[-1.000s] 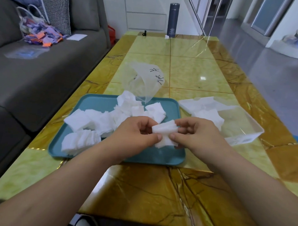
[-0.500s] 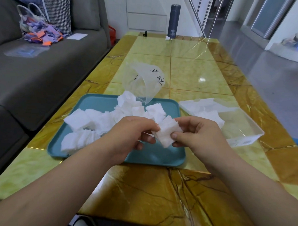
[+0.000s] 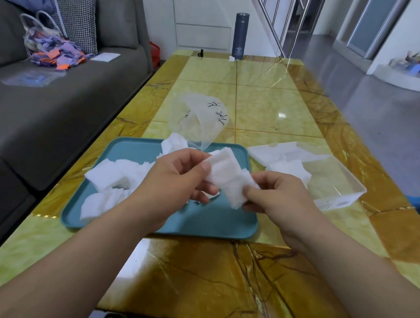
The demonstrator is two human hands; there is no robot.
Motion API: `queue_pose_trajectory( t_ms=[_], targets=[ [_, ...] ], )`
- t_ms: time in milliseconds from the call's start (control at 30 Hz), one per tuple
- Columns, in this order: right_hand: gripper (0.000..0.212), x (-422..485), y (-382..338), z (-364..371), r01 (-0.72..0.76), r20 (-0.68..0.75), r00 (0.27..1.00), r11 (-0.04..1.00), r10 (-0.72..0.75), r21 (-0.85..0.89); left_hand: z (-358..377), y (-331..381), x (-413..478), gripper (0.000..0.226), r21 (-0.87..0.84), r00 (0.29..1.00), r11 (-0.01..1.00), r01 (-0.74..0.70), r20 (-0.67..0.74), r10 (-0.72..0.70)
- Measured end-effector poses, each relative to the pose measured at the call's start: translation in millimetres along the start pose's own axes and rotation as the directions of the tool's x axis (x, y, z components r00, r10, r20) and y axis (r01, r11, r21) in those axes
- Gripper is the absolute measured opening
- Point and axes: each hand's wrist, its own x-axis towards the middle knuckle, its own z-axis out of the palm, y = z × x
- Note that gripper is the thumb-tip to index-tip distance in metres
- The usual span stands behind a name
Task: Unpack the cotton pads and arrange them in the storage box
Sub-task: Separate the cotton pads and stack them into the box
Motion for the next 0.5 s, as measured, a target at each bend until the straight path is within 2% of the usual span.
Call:
queue_pose_trajectory(
  t_ms=[100,167,300,500],
  targets=[
    [0.016,-3,-4,2,-0.026,0.039,0.999,0.997,0.023,0.077,3,-2,-5,0.017,0.120,0.983,0.992,-0.044,0.182,0.021],
    [0.017,-5,-6,2,-0.039,0.093,0.995,0.993,0.029,0.109,6,-6,-4,0.017,0.199,0.984,0.978,-0.069,0.173,0.035],
    [0.015,-10,-10,2,-0.027,0.180,0.984,0.993,0.005,0.118,7,-10,2,0.014,0.212,0.994,0.975,-0.070,0.095,0.050],
    [0.020,-9,-11,2,-0.031,0.197,0.980,0.995,0.012,0.094,5,-16,6,0.009,0.218,0.996,0.975,-0.050,0.088,0.032]
  ],
)
